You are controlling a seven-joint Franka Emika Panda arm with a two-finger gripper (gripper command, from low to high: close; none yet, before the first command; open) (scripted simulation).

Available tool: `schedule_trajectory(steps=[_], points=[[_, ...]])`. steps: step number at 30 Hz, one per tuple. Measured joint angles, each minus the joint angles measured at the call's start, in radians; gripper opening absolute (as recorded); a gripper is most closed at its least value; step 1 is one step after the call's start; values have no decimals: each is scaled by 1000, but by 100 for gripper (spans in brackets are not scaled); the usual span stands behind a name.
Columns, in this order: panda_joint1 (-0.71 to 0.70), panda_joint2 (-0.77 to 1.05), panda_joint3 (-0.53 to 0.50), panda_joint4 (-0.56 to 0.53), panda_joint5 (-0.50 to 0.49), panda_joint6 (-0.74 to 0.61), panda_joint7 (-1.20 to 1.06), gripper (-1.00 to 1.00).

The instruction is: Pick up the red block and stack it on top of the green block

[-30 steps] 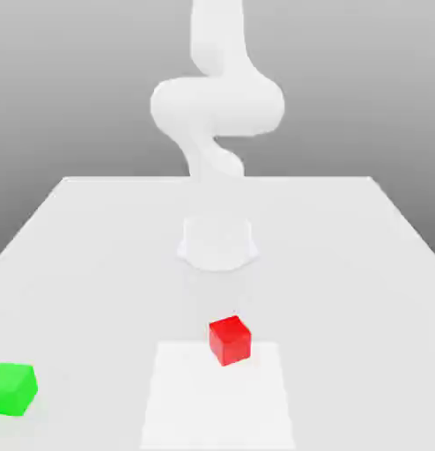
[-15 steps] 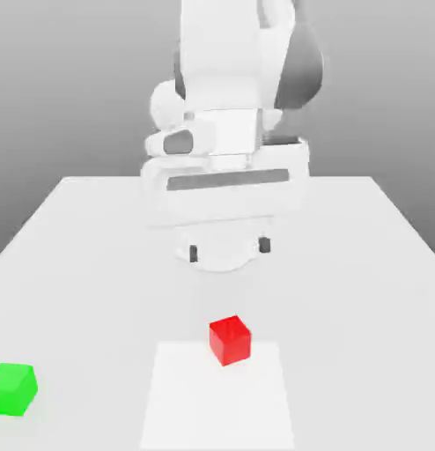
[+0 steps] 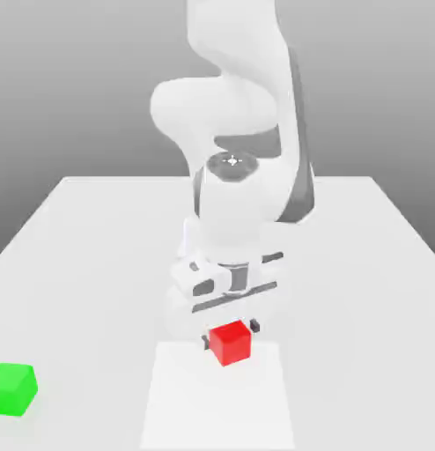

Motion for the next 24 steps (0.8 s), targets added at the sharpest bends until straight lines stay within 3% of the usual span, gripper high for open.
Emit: schedule_trajectory(steps=[6,19,24], points=[[-3,1,3,0,-3,0,3,-100],[-19,-282,-17,-40,-129,-242,92,-100],[-149,-217,-109,103,-165,-336,41,-100]])
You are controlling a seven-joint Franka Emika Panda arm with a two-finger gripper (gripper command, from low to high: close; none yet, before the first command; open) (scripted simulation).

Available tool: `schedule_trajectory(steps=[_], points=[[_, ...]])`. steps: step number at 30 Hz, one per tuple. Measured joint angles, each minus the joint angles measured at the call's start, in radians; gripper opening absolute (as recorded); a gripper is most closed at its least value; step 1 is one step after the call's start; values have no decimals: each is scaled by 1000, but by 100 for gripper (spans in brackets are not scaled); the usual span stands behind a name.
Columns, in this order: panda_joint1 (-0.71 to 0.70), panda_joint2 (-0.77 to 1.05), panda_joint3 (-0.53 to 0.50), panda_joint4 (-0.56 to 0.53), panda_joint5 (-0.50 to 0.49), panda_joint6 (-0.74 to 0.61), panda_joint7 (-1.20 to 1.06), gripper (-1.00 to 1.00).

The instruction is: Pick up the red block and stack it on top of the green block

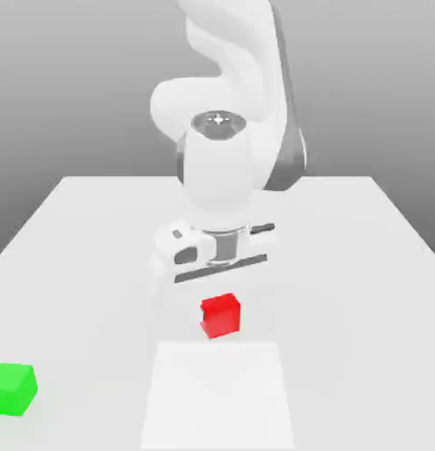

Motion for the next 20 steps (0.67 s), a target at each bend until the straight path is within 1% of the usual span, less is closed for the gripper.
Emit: schedule_trajectory(steps=[5,11,13,16,17,20], points=[[-139,99,-69,180,37,-88,-116,-100],[-281,211,-131,395,123,-183,-286,-100],[-312,264,-130,432,158,-165,-329,-100],[-345,365,-99,448,213,-82,-374,-100],[-352,387,-90,450,225,-63,-382,100],[-352,387,-90,450,225,-63,-382,100]])
